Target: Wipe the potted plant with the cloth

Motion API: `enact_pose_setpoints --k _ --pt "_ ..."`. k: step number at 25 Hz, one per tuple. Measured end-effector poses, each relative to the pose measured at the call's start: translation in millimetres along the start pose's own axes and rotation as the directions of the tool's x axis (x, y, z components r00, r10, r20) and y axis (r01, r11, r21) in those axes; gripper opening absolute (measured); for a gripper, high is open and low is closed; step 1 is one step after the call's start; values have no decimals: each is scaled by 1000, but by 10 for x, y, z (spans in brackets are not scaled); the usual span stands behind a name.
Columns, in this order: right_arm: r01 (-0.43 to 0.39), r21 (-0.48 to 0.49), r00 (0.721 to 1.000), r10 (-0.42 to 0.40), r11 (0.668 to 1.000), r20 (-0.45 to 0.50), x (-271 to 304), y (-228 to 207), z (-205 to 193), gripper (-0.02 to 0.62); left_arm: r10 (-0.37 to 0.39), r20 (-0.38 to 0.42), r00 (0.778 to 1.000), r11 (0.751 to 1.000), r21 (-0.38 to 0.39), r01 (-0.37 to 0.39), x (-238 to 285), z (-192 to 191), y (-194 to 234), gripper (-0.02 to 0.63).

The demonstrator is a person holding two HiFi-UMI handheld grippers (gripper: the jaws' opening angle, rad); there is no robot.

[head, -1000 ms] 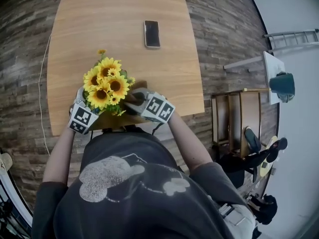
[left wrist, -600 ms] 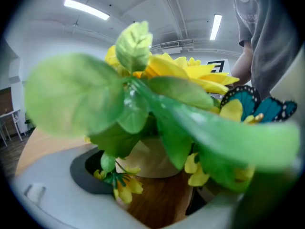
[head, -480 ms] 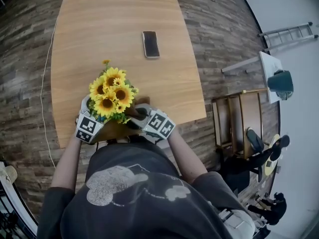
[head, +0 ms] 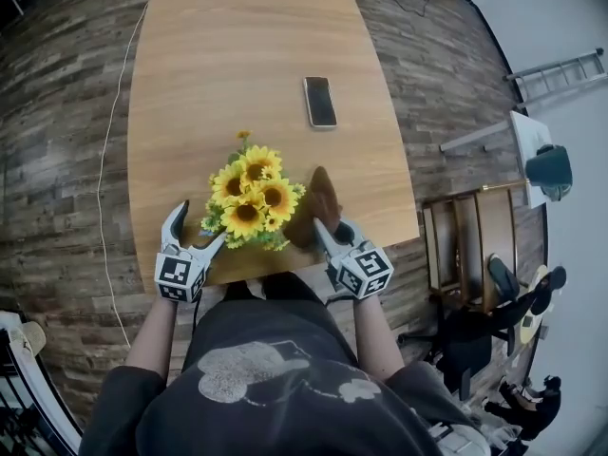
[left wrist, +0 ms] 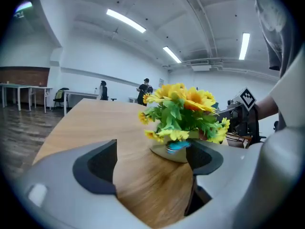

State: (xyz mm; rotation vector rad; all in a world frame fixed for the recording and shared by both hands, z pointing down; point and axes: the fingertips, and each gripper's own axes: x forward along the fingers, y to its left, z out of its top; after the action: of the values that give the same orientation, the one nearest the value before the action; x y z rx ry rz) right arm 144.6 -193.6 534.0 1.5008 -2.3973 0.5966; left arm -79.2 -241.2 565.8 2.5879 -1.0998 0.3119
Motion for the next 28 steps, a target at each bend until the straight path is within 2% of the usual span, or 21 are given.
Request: enact_pose_setpoints --k 4,9,15,18,22,28 --pt "81 59 990 -88 995 113 -173 -112 235 55 68 70 995 998 -15 -68 -158 164 180 432" --pt "87 69 980 -98 994 173 -356 -102 344 55 135 176 975 991 -50 -128 -409 478 137 350" --pt "74 55 970 -84 996 228 -680 24 317 55 151 241 959 988 -59 -141 -697 702 -183 276" --pt "65 48 967 -75 997 244 -952 93 233 54 181 263 948 983 -54 -173 -879 761 -388 210" --pt "77 22 965 -81 997 251 -1324 210 80 55 205 252 946 977 4 -213 -1114 755 -689 169" --pt "39 -8 959 -36 999 280 -1806 576 -137 55 258 294 920 962 7 -272 -1587 790 -1119 52"
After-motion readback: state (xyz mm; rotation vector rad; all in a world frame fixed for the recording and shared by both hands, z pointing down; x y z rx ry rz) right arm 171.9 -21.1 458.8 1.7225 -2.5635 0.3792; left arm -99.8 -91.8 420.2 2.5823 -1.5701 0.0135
